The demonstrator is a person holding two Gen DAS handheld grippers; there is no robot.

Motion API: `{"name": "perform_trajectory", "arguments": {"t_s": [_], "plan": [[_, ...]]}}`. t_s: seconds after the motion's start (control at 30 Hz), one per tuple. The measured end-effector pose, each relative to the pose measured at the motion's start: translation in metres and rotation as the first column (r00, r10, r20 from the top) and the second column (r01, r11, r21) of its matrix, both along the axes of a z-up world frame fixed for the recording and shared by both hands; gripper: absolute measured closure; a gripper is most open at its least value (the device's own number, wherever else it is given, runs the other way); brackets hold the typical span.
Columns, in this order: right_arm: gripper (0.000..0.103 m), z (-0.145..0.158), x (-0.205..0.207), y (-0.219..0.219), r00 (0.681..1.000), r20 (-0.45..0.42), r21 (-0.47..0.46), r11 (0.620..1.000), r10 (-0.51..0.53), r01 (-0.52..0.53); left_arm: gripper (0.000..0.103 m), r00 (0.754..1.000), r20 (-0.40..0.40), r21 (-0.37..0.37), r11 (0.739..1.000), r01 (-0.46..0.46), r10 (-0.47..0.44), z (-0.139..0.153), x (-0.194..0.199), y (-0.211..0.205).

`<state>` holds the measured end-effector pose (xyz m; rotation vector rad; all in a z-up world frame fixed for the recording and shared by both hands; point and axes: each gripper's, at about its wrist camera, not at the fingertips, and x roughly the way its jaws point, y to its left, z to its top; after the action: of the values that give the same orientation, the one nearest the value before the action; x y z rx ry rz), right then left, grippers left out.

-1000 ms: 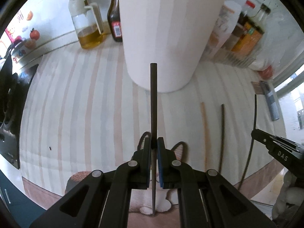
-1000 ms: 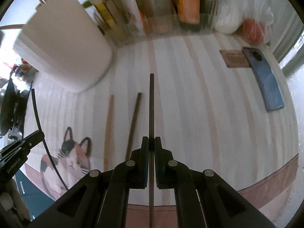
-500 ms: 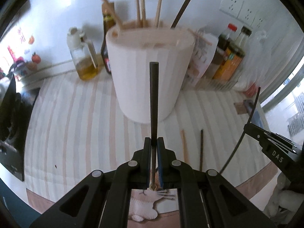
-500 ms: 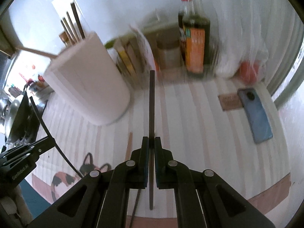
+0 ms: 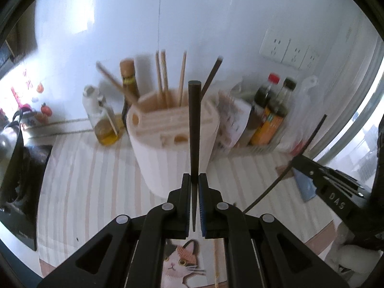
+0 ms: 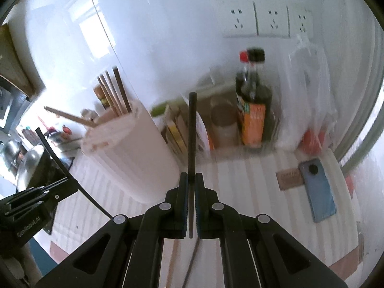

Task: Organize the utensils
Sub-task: 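Lift both dark chopsticks and carry them up over the holder slots, then lower both dark chopsticks into the holder slots and open both tools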

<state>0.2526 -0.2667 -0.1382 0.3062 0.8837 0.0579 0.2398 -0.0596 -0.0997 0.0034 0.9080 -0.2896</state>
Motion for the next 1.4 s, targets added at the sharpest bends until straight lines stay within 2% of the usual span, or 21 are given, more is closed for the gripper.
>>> {"name": "perform_trajectory", "arguments": {"t_s": [0.27,0.47,0.6,0.8,0.97,1.17,1.4], "plan": [[0.098,0.058,0.018,0.001,0.995,0.098,0.017,0.999,0.025,-0.027,0.100,0.996,0.094,-0.075,0.997,-0.001,0.008,0.064,0.019,0.003],[0.098,0.110,0.040,0.005,0.982,0.182,0.019,0.998,0.052,-0.056,0.100,0.983,0.182,-0.086,0.996,-0.006,0.022,0.114,0.044,0.007],[0.098,0.138,0.063,0.009,0.971,0.231,0.021,0.997,0.064,-0.070,0.100,0.977,0.212,-0.057,0.998,-0.027,0.038,0.130,0.067,0.012],[0.098,0.168,0.102,0.021,0.955,0.287,0.006,0.997,0.077,-0.082,0.100,0.971,0.224,-0.017,0.996,-0.084,0.086,0.133,0.105,0.026],[0.098,0.169,0.133,0.037,0.952,0.288,-0.017,0.995,0.101,-0.100,0.100,0.978,0.179,-0.008,0.994,-0.108,0.108,0.117,0.133,0.034],[0.098,0.141,0.170,0.058,0.966,0.217,-0.019,0.990,0.142,-0.141,0.099,0.989,0.082,-0.013,0.992,-0.125,0.126,0.081,0.159,0.041],[0.098,0.098,0.192,0.072,0.977,0.120,-0.002,0.984,0.178,-0.180,0.099,0.992,0.013,-0.014,0.992,-0.128,0.128,0.056,0.171,0.043]]}}
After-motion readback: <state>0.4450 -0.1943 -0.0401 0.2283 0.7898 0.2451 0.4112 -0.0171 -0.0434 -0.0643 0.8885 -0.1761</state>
